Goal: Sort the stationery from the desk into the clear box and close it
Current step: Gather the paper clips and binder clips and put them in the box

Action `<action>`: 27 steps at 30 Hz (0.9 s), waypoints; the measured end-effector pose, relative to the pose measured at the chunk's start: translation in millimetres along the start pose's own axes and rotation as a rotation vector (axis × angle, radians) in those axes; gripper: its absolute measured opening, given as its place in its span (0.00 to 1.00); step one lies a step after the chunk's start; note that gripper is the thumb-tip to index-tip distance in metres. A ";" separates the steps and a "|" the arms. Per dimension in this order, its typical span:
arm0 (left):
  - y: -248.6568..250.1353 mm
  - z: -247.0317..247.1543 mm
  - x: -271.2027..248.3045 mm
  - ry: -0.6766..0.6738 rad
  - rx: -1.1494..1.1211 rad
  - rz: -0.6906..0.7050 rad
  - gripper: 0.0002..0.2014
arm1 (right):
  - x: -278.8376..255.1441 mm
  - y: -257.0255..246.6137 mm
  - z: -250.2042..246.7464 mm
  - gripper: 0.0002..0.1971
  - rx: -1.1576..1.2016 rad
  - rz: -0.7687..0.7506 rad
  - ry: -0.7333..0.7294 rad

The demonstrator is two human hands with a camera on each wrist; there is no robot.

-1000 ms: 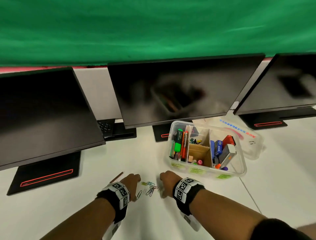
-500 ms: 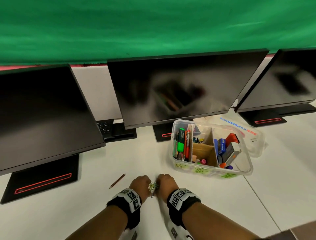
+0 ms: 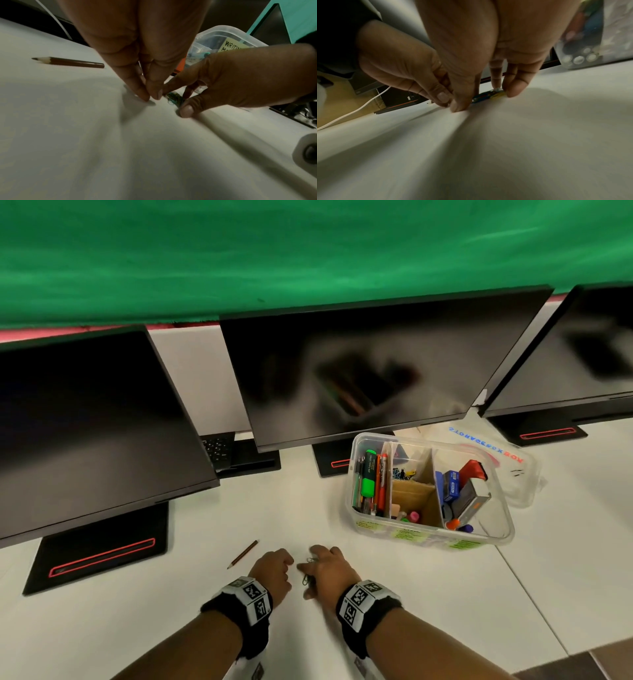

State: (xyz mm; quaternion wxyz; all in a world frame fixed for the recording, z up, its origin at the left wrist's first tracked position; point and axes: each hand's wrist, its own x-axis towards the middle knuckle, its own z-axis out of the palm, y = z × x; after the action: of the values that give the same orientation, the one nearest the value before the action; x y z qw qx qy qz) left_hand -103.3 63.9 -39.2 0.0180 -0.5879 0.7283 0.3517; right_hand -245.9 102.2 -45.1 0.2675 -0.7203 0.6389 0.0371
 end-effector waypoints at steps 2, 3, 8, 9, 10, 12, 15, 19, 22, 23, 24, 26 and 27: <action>-4.2 2.4 -0.6 -0.007 0.076 0.043 0.15 | -1.2 3.9 2.6 0.19 0.032 -0.032 0.031; -5.3 2.7 -1.3 -0.011 0.103 0.048 0.17 | -1.9 6.3 3.4 0.18 0.064 -0.039 0.048; -1.1 9.0 -1.3 -0.027 0.192 0.108 0.21 | -1.1 14.3 1.4 0.16 0.137 -0.013 0.111; 0.4 10.0 -1.0 -0.020 0.215 0.132 0.21 | -0.7 15.0 -0.1 0.16 0.136 -0.002 0.108; 0.4 9.6 -0.6 0.005 0.243 0.151 0.21 | 0.1 15.5 -1.3 0.17 0.134 0.011 0.105; -2.1 3.2 2.1 0.116 0.296 0.157 0.21 | 0.9 16.5 -3.0 0.16 0.132 0.043 0.094; -12.8 -17.6 6.2 0.218 0.382 0.046 0.25 | -1.3 17.8 -5.6 0.13 0.136 0.082 0.072; -28.2 -38.8 10.0 0.182 0.472 -0.157 0.21 | -6.8 20.6 -9.9 0.14 0.107 0.071 0.071; -34.2 -38.0 8.7 0.111 0.421 -0.237 0.18 | -10.0 20.7 -13.1 0.14 0.087 0.070 0.064; -35.1 -36.1 8.3 0.095 0.402 -0.232 0.18 | -10.7 20.4 -14.3 0.14 0.079 0.074 0.054; -34.4 -33.5 8.9 0.087 0.387 -0.211 0.17 | -11.6 20.9 -15.8 0.14 0.069 0.079 0.051; -29.4 -28.1 7.9 0.067 0.371 -0.147 0.17 | -13.3 22.3 -19.6 0.14 0.066 0.088 0.049; -24.7 -24.8 6.4 0.056 0.372 -0.114 0.17 | -14.0 23.6 -21.3 0.14 0.075 0.094 0.046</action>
State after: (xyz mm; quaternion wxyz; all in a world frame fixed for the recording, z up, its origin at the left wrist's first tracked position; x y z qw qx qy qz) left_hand -74.2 43.7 -35.5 0.1260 -0.6241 0.7467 0.1928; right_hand -276.8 104.6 -29.4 0.2775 -0.6794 0.6792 0.0089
